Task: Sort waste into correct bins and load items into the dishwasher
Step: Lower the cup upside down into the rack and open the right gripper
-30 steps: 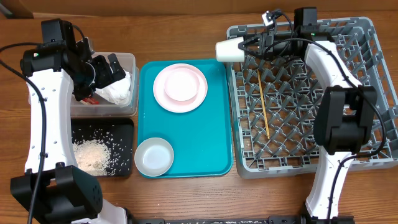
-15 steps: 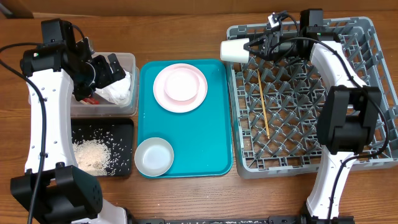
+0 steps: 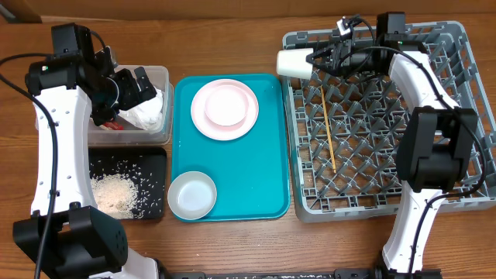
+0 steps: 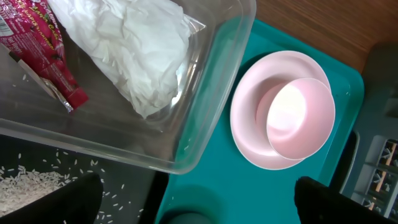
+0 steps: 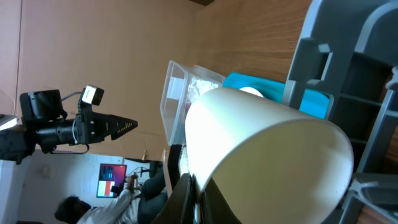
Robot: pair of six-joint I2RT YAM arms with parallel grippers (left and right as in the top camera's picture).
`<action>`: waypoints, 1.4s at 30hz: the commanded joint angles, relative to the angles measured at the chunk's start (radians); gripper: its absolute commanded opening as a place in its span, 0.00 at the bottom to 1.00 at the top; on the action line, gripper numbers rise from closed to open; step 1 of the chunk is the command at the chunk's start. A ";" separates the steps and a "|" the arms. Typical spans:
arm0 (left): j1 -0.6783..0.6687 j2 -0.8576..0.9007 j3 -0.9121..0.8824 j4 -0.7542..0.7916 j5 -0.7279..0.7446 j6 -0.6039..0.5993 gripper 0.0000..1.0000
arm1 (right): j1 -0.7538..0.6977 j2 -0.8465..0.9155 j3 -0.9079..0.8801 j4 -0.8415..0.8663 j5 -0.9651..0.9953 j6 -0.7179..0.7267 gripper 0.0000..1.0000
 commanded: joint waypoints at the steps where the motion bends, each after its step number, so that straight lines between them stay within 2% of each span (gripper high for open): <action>1: -0.007 -0.008 0.017 0.000 -0.006 0.018 1.00 | -0.004 0.009 -0.056 0.031 0.090 -0.008 0.04; 7: -0.007 -0.008 0.017 0.000 -0.006 0.018 1.00 | -0.004 0.009 -0.084 0.161 -0.108 0.002 0.04; 12: -0.007 -0.008 0.017 0.000 -0.006 0.018 1.00 | -0.004 0.009 -0.107 0.164 -0.110 -0.032 0.04; 20: -0.007 -0.008 0.017 0.000 -0.006 0.018 1.00 | -0.001 0.009 -0.174 0.258 -0.104 -0.033 0.05; 28: -0.007 -0.008 0.017 0.000 -0.006 0.018 1.00 | -0.002 0.009 -0.174 0.190 0.096 -0.026 0.11; 34: -0.007 -0.008 0.017 0.000 -0.006 0.018 1.00 | -0.002 0.009 -0.174 0.176 0.107 -0.023 0.12; 42: -0.007 -0.008 0.017 0.000 -0.006 0.018 1.00 | -0.002 -0.016 -0.172 0.106 0.108 -0.023 0.24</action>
